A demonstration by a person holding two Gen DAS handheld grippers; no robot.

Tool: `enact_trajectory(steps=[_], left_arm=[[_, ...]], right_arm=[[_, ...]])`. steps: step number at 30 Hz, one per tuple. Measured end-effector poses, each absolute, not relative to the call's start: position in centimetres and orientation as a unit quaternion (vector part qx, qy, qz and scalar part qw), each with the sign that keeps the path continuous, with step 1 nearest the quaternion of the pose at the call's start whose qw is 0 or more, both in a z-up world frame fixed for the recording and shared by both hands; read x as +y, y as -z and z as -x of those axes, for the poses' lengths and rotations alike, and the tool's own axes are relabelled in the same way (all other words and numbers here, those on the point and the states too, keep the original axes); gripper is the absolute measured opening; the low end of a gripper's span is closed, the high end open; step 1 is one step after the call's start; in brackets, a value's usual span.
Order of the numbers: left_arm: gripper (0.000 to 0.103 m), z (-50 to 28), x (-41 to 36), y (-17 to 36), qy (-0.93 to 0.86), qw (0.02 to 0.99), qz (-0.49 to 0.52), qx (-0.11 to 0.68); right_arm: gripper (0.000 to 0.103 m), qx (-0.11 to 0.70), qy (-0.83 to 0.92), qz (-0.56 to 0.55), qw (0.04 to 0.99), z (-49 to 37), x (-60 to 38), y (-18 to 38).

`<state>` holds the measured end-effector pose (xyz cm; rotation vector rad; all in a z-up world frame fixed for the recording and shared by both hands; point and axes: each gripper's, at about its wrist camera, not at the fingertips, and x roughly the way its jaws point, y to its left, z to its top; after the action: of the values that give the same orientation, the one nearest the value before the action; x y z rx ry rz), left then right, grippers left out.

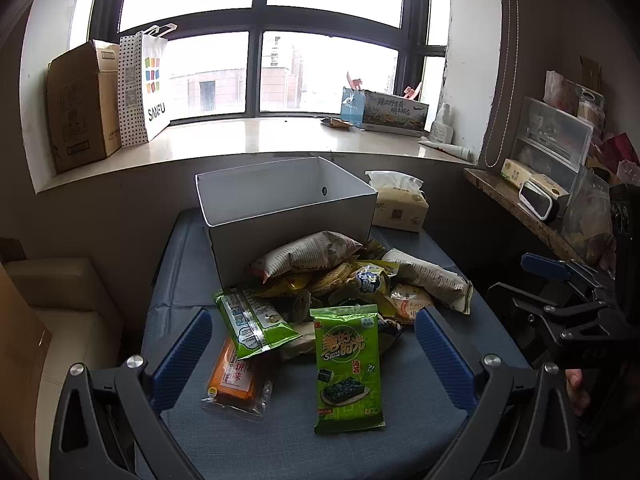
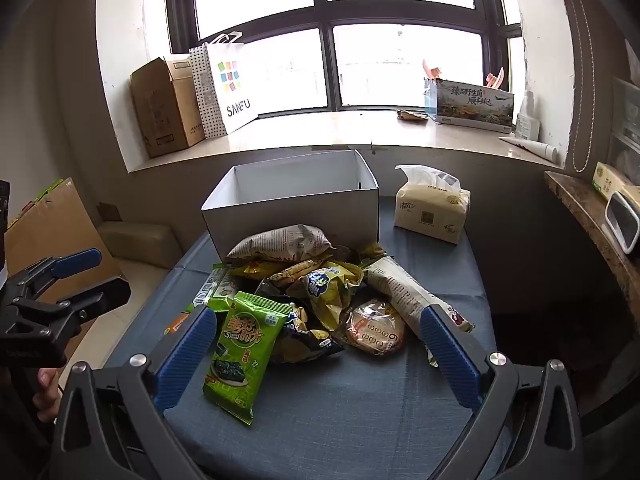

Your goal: Organize snacks

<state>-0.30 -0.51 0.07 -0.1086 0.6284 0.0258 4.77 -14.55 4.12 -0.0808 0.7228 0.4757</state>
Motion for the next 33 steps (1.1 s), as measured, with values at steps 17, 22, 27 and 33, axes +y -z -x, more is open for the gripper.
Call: enact_trajectory(steps=[17, 22, 27, 33], left_arm=[[0.103, 0.34, -0.57, -0.08, -0.014, 0.948, 0.052, 0.313], [0.103, 0.29, -0.55, -0.05, -0.014, 0.949, 0.052, 0.312], [0.103, 0.26, -0.59, 0.02, -0.014, 0.948, 0.05, 0.313], [0.103, 0.07, -0.84, 0.3, -0.013, 0.947, 0.047, 0.319]], right_arm=[[0.103, 0.351, -0.23, 0.039, 0.907, -4.71, -14.57, -4.06], [0.103, 0.35, -0.232, 0.038, 0.907, -4.69, -14.58, -4.0], [0.103, 0.351, -0.233, 0.035, 0.906, -4.7, -14.62, -3.92], [0.103, 0.352, -0.231, 0.034, 0.907, -4.71, -14.75, -3.9]])
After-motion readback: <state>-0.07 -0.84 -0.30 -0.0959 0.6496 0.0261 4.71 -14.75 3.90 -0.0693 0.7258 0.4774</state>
